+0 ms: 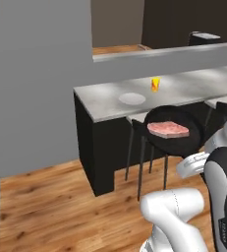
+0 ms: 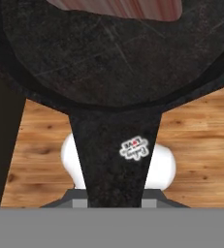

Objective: Pick up the pan with the steak in it and place it on the dining table. Then place the steak on the plate.

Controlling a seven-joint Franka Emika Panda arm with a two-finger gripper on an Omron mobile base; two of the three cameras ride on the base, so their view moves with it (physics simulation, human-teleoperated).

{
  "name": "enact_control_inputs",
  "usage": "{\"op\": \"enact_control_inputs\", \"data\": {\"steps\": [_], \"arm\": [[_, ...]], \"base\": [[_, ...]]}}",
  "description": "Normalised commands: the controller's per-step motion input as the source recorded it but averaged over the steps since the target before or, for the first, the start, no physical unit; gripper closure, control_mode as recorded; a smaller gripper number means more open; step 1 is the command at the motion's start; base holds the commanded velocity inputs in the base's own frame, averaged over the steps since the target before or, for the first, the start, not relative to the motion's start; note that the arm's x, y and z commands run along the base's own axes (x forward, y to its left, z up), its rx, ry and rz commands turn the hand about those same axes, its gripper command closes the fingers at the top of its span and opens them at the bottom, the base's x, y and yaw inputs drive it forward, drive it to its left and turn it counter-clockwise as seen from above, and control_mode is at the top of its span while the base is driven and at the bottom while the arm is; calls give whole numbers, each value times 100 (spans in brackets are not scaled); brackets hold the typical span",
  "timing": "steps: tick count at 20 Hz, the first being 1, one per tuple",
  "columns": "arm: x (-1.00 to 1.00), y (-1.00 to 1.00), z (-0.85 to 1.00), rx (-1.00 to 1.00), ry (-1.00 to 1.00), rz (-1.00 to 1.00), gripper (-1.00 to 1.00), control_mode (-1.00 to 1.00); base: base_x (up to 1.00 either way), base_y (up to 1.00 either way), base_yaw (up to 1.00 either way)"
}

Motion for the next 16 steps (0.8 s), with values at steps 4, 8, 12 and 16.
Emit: {"op": "enact_control_inputs", "data": {"steps": [4,8,12,16], "arm": [[0,0,0,0,0,0,100,100],[0,0,0,0,0,0,100,100],[0,0,0,0,0,0,100,100],[0,0,0,0,0,0,100,100]], "base": [[0,43,-1],[7,0,0],[62,15,-1],[96,21,-3]]}}
